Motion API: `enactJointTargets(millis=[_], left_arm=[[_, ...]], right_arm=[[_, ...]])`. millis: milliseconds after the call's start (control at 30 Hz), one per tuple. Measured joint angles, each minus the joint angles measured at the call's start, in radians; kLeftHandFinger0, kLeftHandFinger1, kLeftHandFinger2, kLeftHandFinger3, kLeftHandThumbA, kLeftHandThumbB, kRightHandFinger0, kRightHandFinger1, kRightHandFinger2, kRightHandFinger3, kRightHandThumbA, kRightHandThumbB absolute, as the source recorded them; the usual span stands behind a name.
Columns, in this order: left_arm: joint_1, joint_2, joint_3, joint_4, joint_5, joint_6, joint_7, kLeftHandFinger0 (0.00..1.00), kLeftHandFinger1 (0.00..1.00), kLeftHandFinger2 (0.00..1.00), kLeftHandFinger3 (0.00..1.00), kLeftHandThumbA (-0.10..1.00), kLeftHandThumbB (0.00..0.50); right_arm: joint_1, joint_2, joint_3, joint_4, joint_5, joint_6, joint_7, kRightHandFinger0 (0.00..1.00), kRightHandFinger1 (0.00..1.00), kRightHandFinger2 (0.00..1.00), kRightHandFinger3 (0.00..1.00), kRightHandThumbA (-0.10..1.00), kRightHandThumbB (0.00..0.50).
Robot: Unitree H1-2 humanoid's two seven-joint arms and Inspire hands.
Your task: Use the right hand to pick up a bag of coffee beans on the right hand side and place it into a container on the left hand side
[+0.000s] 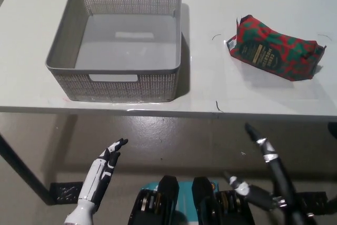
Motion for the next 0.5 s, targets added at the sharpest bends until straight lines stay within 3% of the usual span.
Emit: enactJointTargets(millis=[33, 100, 167, 500], left_arm=[[0.0, 0.0, 0.0, 0.0, 0.0, 0.0, 0.0, 1.0, 1.0, 1.0, 1.0, 1.0, 0.258], [0.0, 0.0, 0.0, 0.0, 0.0, 0.0, -0.001, 1.0, 1.0, 1.0, 1.0, 1.0, 0.256], [0.0, 0.0, 0.0, 0.0, 0.0, 0.0, -0.001, 1.0, 1.0, 1.0, 1.0, 1.0, 0.265], [0.001, 0.0, -0.001, 0.0, 0.0, -0.001, -0.008, 1.0, 1.0, 1.0, 1.0, 1.0, 0.28]], right_arm=[[-0.001, -0.016, -0.014, -0.049, -0.002, 0.016, 0.004, 1.0, 1.0, 1.0, 1.0, 1.0, 0.336], [-0.006, -0.039, -0.034, -0.119, -0.014, 0.044, 0.011, 1.0, 1.0, 1.0, 1.0, 1.0, 0.398], [-0.023, -0.07, -0.059, -0.199, -0.032, 0.088, 0.024, 1.0, 1.0, 1.0, 1.0, 1.0, 0.429], [-0.302, -0.207, -0.101, -0.321, -0.139, 0.298, 0.113, 1.0, 1.0, 1.0, 1.0, 0.97, 0.434]])
